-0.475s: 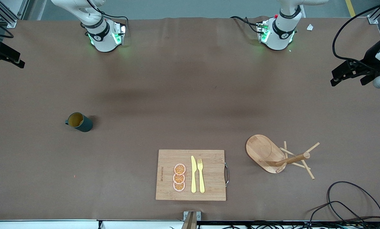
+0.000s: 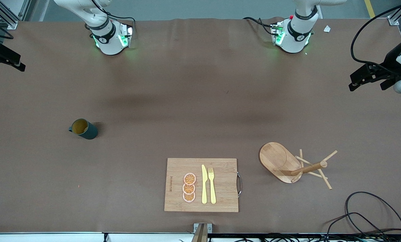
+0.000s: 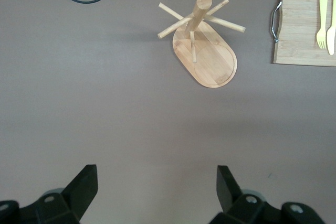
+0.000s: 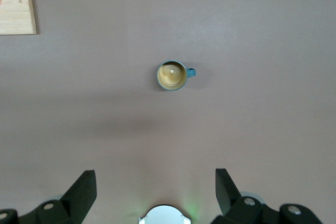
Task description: Pass cup and hang on rack
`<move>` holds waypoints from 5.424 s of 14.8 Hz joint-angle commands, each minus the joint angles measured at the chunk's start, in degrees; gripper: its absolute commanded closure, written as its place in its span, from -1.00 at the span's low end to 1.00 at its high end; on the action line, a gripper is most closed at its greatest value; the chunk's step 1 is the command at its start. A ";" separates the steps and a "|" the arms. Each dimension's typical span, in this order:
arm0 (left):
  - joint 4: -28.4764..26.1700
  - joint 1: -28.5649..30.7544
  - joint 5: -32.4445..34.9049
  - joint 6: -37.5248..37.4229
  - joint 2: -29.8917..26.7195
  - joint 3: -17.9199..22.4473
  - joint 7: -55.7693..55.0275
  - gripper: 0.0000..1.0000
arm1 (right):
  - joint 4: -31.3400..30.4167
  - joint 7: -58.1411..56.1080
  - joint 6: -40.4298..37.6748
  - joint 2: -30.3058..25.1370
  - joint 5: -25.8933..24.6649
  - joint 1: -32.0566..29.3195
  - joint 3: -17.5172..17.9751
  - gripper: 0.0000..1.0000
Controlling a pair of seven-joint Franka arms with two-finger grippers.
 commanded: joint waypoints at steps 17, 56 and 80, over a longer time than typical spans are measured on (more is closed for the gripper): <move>1.14 0.06 -0.40 -0.90 0.50 0.25 0.53 -1.00 | 0.09 -1.44 1.04 3.54 1.65 -0.24 -0.66 -1.00; 0.70 0.06 -0.31 -0.98 0.94 1.92 1.05 -1.00 | -29.00 -30.24 40.69 21.22 1.91 6.68 -0.05 0.99; 0.61 -0.11 -0.22 -0.98 0.94 1.83 0.70 -1.00 | -0.53 38.80 47.27 42.83 6.22 45.46 1.89 0.99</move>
